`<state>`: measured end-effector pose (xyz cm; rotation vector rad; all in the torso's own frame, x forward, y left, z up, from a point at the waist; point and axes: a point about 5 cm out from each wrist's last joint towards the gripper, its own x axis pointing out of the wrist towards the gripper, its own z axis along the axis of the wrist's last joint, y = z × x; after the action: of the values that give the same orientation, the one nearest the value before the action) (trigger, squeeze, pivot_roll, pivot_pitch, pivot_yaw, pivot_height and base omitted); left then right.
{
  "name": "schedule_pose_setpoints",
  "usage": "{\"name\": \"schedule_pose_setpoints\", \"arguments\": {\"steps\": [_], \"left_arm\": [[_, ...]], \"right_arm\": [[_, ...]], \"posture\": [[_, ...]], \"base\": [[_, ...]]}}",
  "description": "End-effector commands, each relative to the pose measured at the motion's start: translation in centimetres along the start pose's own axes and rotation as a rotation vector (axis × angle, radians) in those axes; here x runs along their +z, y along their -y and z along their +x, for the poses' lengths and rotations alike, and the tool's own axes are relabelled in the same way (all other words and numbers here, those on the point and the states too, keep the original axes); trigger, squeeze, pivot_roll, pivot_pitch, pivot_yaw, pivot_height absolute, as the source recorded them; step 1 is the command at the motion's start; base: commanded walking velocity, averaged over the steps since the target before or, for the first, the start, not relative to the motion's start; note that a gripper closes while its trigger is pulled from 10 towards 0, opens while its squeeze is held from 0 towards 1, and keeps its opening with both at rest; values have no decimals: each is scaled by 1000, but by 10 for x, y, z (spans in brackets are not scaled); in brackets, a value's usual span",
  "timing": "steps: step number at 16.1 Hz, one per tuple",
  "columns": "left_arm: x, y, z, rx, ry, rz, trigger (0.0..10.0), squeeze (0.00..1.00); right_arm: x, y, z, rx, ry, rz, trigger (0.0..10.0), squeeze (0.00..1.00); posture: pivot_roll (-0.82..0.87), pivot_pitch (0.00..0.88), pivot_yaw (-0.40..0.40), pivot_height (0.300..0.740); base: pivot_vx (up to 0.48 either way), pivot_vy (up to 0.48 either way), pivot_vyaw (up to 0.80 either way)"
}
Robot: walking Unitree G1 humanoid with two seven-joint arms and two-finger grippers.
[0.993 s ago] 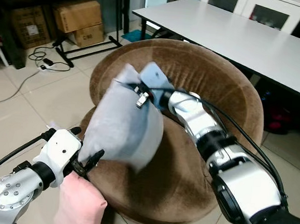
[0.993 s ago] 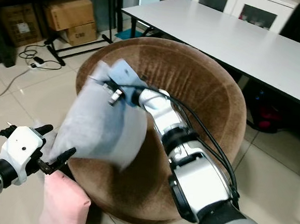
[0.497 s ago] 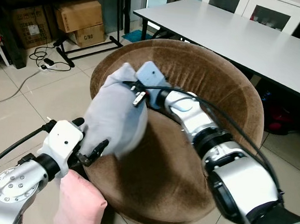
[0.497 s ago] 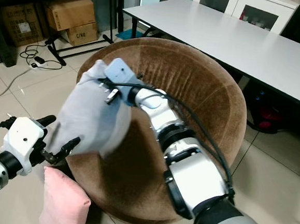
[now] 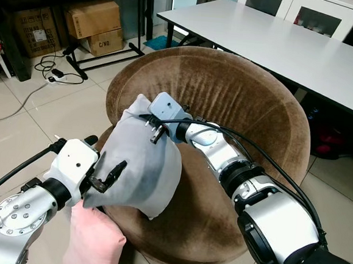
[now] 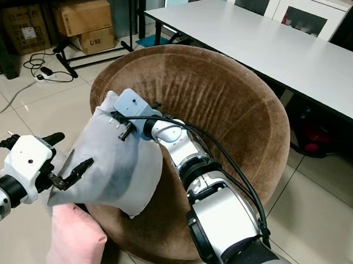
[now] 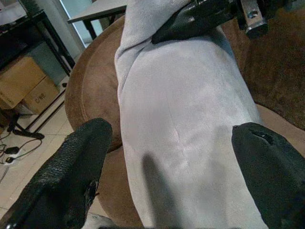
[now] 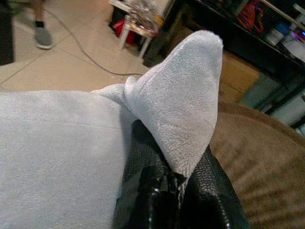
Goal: Move the pillow to the sofa from floor
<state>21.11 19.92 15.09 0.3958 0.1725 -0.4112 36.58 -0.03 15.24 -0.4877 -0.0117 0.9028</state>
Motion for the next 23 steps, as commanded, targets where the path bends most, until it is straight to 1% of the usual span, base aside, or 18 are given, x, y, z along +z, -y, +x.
{"name": "schedule_pose_setpoints", "arguments": {"steps": [1,2,3,4,5,6,8,9,10,11,12,13,15,16,17,19,22,23], "left_arm": [[2,1,2,1,6,9,10000,443],[2,2,0,-1,8,7,10000,0],[3,2,-1,-2,9,3,10000,0],[2,4,-2,-9,8,0,10000,0],[2,6,-2,-14,7,-3,10000,0],[2,8,-2,-19,6,-5,10000,0],[2,9,-2,-25,6,-7,10000,0],[2,9,-2,-26,6,-7,10000,0],[1,9,-3,-30,3,-7,10000,0],[1,9,-3,-33,1,-7,10000,0],[0,10,-4,-42,-4,-9,10000,0],[0,11,-5,-51,-9,-11,10000,0],[-1,10,-6,-54,-13,-7,10000,0],[-1,8,-7,-53,-15,-4,10000,0],[-1,8,-8,-53,-17,-2,10000,0],[-2,8,-11,-62,-23,1,10000,0],[-2,8,-11,-86,-25,11,10000,0],[-2,7,-10,-88,-23,13,10000,0]], "right_arm": [[15,15,2,-90,32,47,10000,0],[19,34,1,-279,14,204,10000,0],[19,46,-2,-416,-8,327,10000,0],[13,59,-9,-583,-65,467,10000,0],[7,63,-13,-669,-110,568,10000,0],[-2,65,-17,-769,-171,731,10000,0],[-18,58,-22,-893,-276,1050,10000,0],[-22,55,-23,-916,-308,1123,10000,0],[-25,52,-24,-946,-346,1173,10000,0],[-26,51,-25,-964,-365,1185,10000,0],[-29,49,-26,-998,-414,1214,10000,0],[-28,49,-27,-1013,-439,1239,10000,0],[-20,52,-25,-1007,-431,1283,10000,0],[-13,55,-23,-985,-425,1328,10000,0],[-9,59,-25,-981,-436,1354,10000,0],[1,77,-35,-977,-470,1431,10000,0],[9,87,-43,-956,-497,1459,10000,0],[10,88,-45,-952,-508,1470,10000,0]], "posture": [[54,0,-43,740],[57,0,-46,740],[60,0,-51,740],[59,0,-52,740],[59,0,-52,740],[58,0,-53,740],[58,0,-52,740],[58,0,-53,740],[57,0,-53,740],[57,0,-53,740],[57,0,-54,740],[60,0,-56,740],[63,0,-60,740],[65,0,-61,740],[69,0,-66,740],[66,0,-64,740],[51,0,-50,740],[47,0,-45,740]], "base": [[0,0,0],[0,0,0],[0,0,0],[0,0,0],[0,0,0],[0,0,0],[0,0,0],[0,0,0],[0,0,0],[0,0,0],[0,0,0],[0,0,0],[0,0,0],[0,0,0],[0,0,0],[0,0,0],[0,0,0],[0,0,0]]}}
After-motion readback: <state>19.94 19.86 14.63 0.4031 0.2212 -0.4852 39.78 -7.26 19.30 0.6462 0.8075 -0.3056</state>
